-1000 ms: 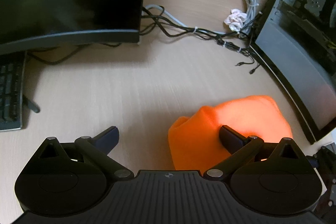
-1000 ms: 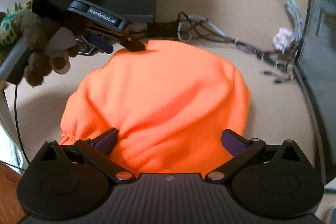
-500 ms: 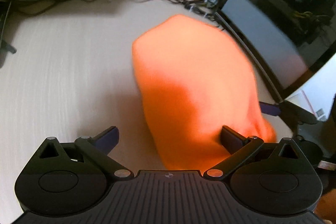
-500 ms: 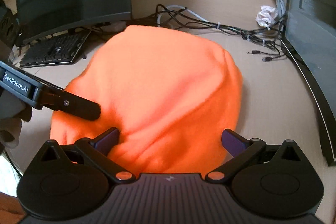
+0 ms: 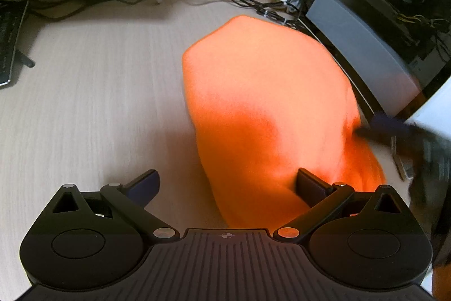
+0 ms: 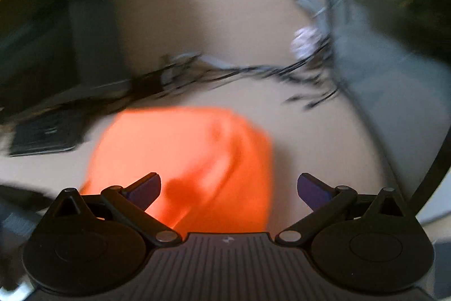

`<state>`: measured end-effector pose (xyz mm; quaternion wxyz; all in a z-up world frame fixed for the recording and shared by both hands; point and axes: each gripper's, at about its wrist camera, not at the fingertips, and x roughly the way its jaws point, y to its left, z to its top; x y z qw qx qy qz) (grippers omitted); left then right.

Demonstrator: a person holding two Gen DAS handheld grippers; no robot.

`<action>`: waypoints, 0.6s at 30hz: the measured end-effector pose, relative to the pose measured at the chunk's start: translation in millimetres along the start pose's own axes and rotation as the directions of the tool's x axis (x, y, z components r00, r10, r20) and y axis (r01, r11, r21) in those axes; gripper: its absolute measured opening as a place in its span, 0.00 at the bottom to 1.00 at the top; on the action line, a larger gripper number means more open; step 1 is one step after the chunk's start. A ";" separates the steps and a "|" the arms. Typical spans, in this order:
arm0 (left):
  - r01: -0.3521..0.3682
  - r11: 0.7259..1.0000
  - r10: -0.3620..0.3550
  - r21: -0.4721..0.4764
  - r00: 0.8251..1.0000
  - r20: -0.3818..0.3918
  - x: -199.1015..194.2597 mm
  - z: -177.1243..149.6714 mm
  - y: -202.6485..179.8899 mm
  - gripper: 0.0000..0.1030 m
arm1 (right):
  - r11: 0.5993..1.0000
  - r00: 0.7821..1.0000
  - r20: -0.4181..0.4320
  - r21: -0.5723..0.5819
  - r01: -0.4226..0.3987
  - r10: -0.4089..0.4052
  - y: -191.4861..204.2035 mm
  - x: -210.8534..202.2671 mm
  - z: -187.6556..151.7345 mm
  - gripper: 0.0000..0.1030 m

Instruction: Fold clothes

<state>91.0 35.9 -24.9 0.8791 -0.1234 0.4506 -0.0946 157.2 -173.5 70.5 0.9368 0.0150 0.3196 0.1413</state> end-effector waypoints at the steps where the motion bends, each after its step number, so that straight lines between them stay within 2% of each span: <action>1: -0.002 1.000 0.002 -0.002 1.000 0.001 -0.3 -0.6 -0.2 1.00 | 0.999 0.999 0.003 -0.025 0.047 -0.047 1.4 10.1 5.0 1.00; 2: -0.004 1.000 0.004 -0.004 1.000 0.001 -0.4 -0.7 0.0 1.00 | 0.995 0.996 -0.004 -0.053 0.087 -0.087 2.9 21.8 8.5 1.00; 4: -0.007 1.000 0.007 -0.003 1.000 0.000 -1.0 -1.4 -0.4 1.00 | 0.986 0.989 -0.074 -0.120 0.119 -0.128 5.5 51.5 3.6 1.00; 5: -0.005 1.000 0.005 -0.002 1.000 -0.001 -1.3 -1.7 -1.0 1.00 | 0.982 0.985 -0.100 -0.142 0.124 -0.139 6.3 63.4 -0.3 1.00; 7: -0.015 1.000 0.015 0.002 1.000 -0.002 -3.6 -2.2 -2.6 1.00 | 0.987 0.989 -0.090 -0.127 0.101 -0.113 4.5 68.5 -5.0 1.00; 10: 0.054 0.997 -0.052 -0.052 0.998 0.047 -16.0 6.9 3.9 1.00 | 0.984 0.988 -0.093 -0.141 0.109 -0.123 4.2 64.7 -4.8 1.00; 13: 0.131 0.986 -0.120 -0.104 0.987 0.104 -28.9 16.5 11.0 1.00 | 0.979 0.987 -0.088 -0.164 0.119 -0.135 9.4 64.4 -7.8 1.00; 14: 0.138 0.982 -0.122 -0.128 0.984 0.131 -31.6 25.1 13.2 1.00 | 0.979 0.987 -0.086 -0.165 0.122 -0.137 10.6 63.5 -8.0 1.00; 16: 0.099 0.988 -0.079 -0.120 0.984 0.163 -30.8 42.7 8.9 1.00 | 0.977 0.987 -0.079 -0.170 0.126 -0.141 13.8 57.5 -8.9 1.00; 17: 0.052 0.994 -0.035 -0.098 0.986 0.162 -25.2 53.5 2.8 1.00 | 0.976 0.987 -0.074 -0.175 0.128 -0.142 15.1 54.7 -9.1 1.00; 18: 0.035 0.994 -0.020 -0.100 0.988 0.152 -19.3 57.4 3.1 1.00 | 0.974 0.987 -0.068 -0.185 0.128 -0.143 16.0 52.5 -8.5 1.00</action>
